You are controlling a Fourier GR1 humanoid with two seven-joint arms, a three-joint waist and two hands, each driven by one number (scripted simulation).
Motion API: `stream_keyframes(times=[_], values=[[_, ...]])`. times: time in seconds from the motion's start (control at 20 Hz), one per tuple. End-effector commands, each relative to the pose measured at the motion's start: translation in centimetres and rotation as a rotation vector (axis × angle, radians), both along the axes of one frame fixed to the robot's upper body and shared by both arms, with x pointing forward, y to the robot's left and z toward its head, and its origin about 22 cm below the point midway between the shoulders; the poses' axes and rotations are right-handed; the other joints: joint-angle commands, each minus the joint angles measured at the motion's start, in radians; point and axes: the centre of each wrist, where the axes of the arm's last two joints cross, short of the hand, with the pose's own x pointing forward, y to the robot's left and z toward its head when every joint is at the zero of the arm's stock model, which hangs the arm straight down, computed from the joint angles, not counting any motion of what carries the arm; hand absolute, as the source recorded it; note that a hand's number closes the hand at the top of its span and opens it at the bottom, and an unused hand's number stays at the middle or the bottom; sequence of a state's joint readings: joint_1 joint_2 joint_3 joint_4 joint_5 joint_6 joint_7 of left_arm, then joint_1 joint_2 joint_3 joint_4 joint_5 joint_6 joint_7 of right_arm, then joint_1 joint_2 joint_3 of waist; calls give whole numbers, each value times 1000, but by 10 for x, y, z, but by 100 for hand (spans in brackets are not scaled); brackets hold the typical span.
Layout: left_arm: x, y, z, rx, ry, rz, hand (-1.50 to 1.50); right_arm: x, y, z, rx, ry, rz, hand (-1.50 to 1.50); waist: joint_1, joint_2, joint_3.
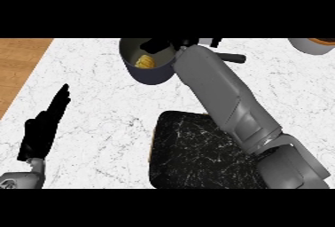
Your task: Pick the squash from the tray and place it in the pot
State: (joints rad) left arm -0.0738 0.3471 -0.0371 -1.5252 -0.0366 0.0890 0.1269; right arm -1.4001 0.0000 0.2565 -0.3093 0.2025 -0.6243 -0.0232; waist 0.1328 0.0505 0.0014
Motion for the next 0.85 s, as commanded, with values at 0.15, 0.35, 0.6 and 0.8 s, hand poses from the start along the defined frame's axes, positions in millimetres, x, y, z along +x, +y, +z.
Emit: stream_keyframes(times=[0.15,0.35,0.6,0.8], values=[[-10,5,-4,3,9,23,0,4,-6,15,287,-33,34,-150,-16,-16,-1],[-1,14,-13,-1,31,77,0,6,-15,0,341,28,131,-150,-60,-23,-2],[-17,11,-13,7,31,103,0,11,-49,-29,404,57,192,-150,-86,-34,-1],[-25,25,-13,-2,42,96,0,7,-60,-53,441,64,182,-150,-105,-43,-1]])
